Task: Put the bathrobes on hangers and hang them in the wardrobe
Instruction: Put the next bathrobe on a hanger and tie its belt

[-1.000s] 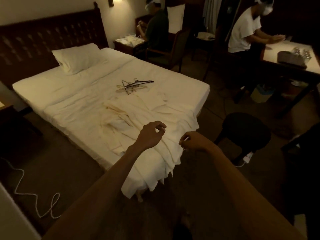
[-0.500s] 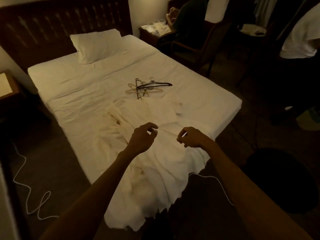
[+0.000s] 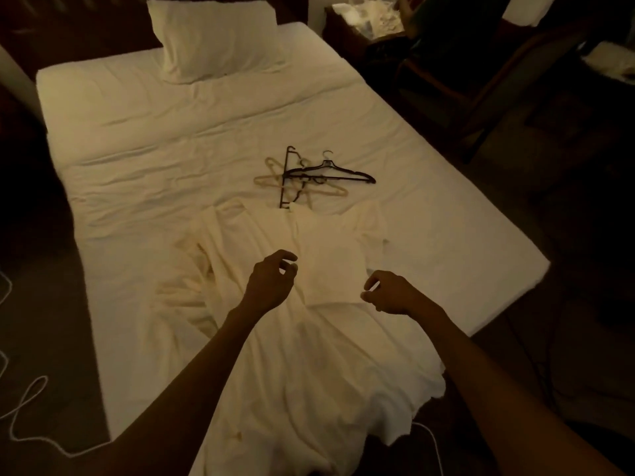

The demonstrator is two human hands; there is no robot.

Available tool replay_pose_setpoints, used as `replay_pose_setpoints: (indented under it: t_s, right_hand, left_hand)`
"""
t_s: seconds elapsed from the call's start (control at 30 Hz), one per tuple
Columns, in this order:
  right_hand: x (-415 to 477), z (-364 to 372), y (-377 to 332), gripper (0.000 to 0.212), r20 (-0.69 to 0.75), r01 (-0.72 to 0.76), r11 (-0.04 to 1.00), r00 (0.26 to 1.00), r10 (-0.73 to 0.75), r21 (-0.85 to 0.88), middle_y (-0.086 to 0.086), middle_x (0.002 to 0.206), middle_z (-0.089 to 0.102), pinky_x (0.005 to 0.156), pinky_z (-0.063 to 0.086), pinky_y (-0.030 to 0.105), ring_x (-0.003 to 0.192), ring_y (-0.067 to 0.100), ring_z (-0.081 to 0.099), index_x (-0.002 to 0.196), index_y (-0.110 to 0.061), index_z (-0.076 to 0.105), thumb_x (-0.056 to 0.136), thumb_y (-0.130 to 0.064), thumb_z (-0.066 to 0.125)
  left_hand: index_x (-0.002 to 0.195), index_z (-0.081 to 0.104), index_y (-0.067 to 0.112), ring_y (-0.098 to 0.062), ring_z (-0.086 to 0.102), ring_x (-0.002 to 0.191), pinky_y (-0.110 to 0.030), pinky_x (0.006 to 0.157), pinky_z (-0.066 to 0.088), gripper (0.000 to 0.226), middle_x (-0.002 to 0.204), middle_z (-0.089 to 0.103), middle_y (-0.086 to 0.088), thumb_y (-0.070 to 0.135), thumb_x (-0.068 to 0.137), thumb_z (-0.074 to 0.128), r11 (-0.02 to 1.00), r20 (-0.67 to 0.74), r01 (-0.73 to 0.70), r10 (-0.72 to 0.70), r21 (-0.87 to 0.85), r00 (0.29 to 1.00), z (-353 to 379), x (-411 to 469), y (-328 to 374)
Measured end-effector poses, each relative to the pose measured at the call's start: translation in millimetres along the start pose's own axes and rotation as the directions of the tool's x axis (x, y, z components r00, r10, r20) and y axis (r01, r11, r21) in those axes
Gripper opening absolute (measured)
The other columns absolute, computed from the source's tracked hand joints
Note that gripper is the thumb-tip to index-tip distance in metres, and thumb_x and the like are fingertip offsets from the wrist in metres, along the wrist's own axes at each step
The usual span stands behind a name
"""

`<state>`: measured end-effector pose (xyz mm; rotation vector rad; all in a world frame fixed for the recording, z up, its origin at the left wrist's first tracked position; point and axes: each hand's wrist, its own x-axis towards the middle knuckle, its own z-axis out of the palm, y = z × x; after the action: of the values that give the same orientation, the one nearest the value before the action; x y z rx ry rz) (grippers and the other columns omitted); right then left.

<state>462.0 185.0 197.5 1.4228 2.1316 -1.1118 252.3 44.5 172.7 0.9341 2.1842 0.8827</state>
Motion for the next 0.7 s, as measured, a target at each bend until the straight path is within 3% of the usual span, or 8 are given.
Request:
replay_pose_setpoints:
  t_s: [0.43,0.7]
  right_hand:
    - [268.6,-74.0,-34.0,0.032,-0.043,0.148,0.985,0.987,-0.152,-0.090,0.007,0.114,0.063,0.088,0.049,0.038,0.104,0.027,0.059,0.114,-0.019,0.053,0.092,-0.042,0.058]
    - [439.9,-113.3,-11.5,0.029,-0.095,0.210,0.955,0.968,-0.234,-0.210,0.009,0.114,0.062,0.082,0.045,0.035,0.106,0.029,0.059,0.112,-0.016,0.053,0.096,-0.040,0.050]
  left_hand:
    - [0.110,0.064,0.028,-0.014,0.062,0.079,-0.031,0.077,0.049,0.016,0.094,0.066,0.009,0.029,0.096,0.058,0.994,-0.122,0.031,-0.018,0.107,0.992,51.1,240.8,15.3]
    - [0.113,0.064,0.025,-0.019,0.062,0.095,-0.032,0.079,0.046,0.019,0.094,0.064,0.009,0.029,0.096,0.057,0.986,-0.177,0.141,-0.124,0.090,0.976,136.7,374.7,4.7]
